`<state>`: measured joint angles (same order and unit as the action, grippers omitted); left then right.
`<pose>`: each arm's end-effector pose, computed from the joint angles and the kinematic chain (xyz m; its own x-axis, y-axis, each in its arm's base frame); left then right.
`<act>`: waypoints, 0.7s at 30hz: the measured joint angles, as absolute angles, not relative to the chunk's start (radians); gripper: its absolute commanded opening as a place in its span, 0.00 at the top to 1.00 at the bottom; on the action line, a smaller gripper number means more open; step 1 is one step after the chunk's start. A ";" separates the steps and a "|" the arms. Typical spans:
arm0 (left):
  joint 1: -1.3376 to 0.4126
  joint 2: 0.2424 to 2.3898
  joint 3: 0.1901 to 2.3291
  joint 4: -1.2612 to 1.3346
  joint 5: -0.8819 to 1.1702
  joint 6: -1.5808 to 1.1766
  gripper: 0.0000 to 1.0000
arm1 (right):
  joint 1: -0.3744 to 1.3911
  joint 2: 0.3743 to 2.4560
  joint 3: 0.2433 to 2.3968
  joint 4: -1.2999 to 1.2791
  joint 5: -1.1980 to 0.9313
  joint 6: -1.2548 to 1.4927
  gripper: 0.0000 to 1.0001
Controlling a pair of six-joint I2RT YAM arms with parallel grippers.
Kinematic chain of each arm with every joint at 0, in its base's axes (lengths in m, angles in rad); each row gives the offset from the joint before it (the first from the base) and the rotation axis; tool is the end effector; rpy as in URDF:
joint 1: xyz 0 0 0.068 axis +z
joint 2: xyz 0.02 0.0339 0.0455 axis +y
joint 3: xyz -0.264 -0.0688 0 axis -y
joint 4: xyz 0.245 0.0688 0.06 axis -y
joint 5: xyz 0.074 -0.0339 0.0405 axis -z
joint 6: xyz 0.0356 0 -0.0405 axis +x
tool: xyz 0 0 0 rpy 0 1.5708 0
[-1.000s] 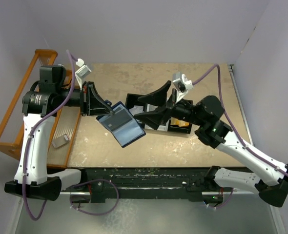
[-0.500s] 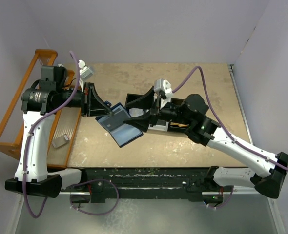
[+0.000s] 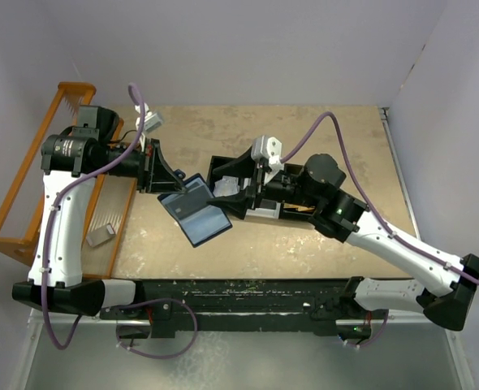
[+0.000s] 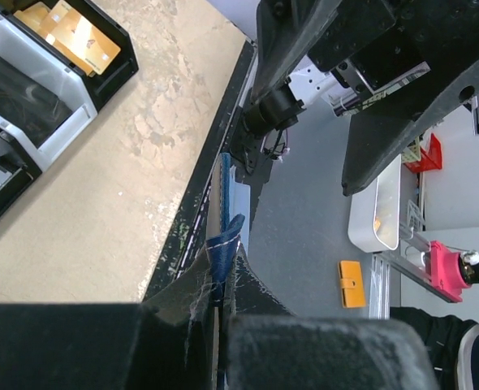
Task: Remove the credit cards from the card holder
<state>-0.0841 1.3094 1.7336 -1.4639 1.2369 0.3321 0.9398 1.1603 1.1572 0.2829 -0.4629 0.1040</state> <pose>0.1902 -0.0498 0.4502 -0.6478 0.1618 -0.7444 0.7569 0.2471 -0.6050 0.1415 0.2206 0.4440 0.0608 0.2406 -0.9687 -0.9873 0.1572 -0.0229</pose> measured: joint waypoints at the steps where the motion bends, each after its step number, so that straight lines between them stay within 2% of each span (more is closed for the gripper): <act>1: -0.084 1.309 1.734 -1.473 1.237 0.339 1.00 | 0.942 1.157 1.157 0.282 -0.463 0.090 0.24; 8: -0.084 1.314 1.737 -1.528 1.233 0.406 1.00 | 0.942 1.145 1.189 0.226 -0.522 -0.013 0.23; 10: -0.084 1.315 1.737 -1.536 1.230 0.422 1.00 | 0.942 1.145 1.198 0.214 -0.537 -0.031 0.25; 15: -0.084 1.314 1.737 -1.535 1.229 0.440 1.00 | 0.942 1.159 1.222 0.184 -0.569 -0.068 0.43; 21: -0.084 1.314 1.737 -1.534 1.230 0.441 1.00 | 0.955 1.205 1.247 0.146 -0.579 -0.098 0.46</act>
<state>-0.0841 1.3144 1.7374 -1.5345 1.2297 0.4412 0.9546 1.2053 1.2472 0.1463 -0.5785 -0.0978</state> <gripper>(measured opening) 0.029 0.546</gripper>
